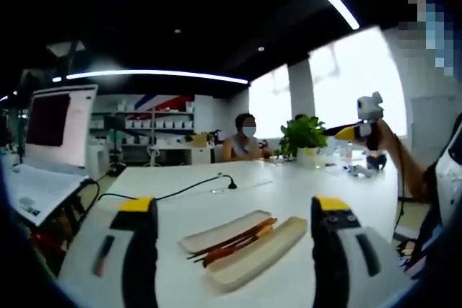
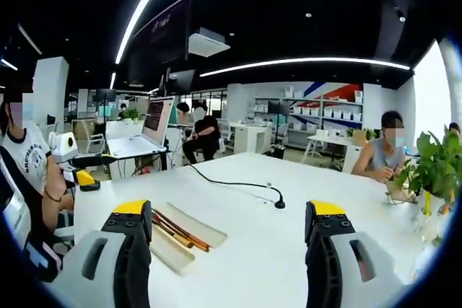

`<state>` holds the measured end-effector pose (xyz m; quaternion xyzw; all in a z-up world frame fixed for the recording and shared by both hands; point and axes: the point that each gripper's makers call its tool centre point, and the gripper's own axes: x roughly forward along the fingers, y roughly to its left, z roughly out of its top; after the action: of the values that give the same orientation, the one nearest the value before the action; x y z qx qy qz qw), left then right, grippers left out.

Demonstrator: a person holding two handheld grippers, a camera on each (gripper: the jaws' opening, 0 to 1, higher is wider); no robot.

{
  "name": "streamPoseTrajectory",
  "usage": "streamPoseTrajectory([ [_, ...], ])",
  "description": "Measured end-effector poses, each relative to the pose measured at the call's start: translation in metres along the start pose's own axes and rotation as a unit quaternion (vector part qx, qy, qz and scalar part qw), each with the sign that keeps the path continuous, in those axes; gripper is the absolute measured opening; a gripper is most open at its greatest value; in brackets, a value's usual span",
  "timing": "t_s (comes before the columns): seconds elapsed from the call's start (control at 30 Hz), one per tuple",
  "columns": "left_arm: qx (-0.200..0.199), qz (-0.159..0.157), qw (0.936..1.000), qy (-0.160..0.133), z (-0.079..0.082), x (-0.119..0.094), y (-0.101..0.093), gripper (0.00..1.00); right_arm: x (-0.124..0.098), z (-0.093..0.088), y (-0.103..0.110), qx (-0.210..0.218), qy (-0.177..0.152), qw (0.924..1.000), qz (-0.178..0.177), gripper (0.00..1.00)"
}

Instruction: Arrange the utensils inside the cutlery case until each visible utensil rests in its matching compartment.

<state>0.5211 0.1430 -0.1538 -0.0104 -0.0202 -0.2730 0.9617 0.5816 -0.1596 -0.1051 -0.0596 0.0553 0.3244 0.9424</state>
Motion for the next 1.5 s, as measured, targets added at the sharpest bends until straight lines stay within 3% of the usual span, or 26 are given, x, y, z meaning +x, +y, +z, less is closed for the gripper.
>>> streamPoseTrajectory([
  [0.4, 0.014, -0.012, 0.9997, 0.016, 0.003, 0.021, 0.002, 0.89, 0.026, 0.003, 0.004, -0.016, 0.018, 0.9993, 0.030, 0.87],
  [1.07, 0.047, -0.062, 0.9951, 0.061, 0.012, 0.052, 0.011, 0.79, 0.068, -0.017, 0.015, -0.023, 0.050, 0.9952, 0.082, 0.71],
  [1.23, 0.065, -0.085, 0.9907, 0.083, 0.012, 0.063, 0.012, 0.73, 0.080, -0.024, 0.021, -0.029, 0.059, 0.9930, 0.098, 0.68],
  [1.5, 0.067, -0.131, 0.9780, 0.148, -0.009, 0.081, 0.018, 0.59, 0.098, -0.039, 0.030, -0.041, 0.079, 0.9879, 0.127, 0.63],
])
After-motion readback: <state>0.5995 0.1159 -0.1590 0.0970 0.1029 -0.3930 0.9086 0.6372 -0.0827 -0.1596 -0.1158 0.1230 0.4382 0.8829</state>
